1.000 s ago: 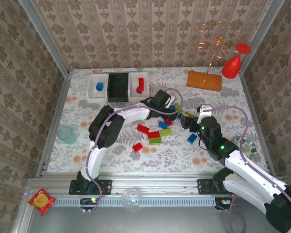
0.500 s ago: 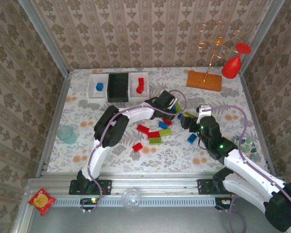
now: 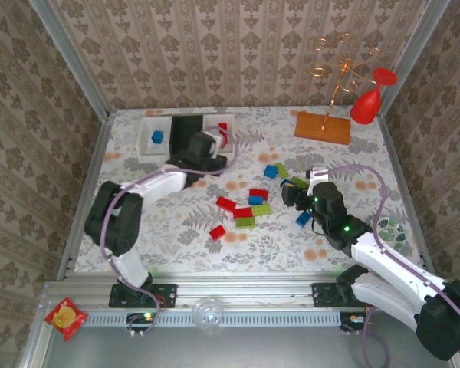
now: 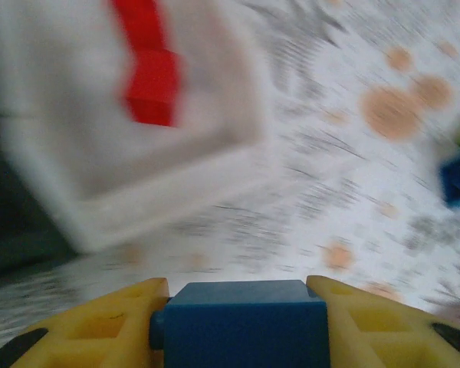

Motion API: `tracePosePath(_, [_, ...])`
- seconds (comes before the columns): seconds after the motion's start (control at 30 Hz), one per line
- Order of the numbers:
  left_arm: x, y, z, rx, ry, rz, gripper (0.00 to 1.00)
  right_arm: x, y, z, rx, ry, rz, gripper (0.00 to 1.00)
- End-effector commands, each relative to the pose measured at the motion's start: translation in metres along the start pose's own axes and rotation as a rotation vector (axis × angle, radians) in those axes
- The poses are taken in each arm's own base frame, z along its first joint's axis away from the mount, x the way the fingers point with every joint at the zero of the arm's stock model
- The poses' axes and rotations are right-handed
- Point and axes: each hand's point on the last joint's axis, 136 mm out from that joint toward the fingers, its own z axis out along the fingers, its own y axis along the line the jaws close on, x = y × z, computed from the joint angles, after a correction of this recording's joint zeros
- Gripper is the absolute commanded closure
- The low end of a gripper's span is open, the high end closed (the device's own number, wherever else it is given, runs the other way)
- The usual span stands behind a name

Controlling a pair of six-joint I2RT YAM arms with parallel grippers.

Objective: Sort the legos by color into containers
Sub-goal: Place the lego in the container.

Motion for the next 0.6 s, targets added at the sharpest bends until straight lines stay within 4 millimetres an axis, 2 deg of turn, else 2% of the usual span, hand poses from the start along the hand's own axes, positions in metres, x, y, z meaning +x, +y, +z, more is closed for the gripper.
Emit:
tracePosePath(0.0, [-0.014, 0.067, -0.016, -0.121, -0.075, -0.117, 0.55, -0.012, 0.017, 0.002, -0.077, -0.01, 0.013, 0.15])
tracePosePath(0.13, [-0.018, 0.138, -0.022, -0.236, -0.119, -0.243, 0.55, -0.009, 0.024, 0.006, -0.1, 0.021, -0.002, 0.15])
tracePosePath(0.3, [-0.016, 0.201, -0.005, -0.327, -0.095, -0.348, 0.52, -0.008, 0.026, 0.007, -0.104, 0.029, -0.008, 0.15])
tracePosePath(0.43, [-0.006, 0.23, 0.019, -0.345, -0.052, -0.419, 0.5, -0.007, 0.027, 0.007, -0.107, 0.03, -0.009, 0.15])
tracePosePath(0.57, [-0.009, 0.239, 0.034, -0.338, -0.024, -0.439, 0.42, -0.007, 0.027, 0.007, -0.108, 0.034, -0.008, 0.15])
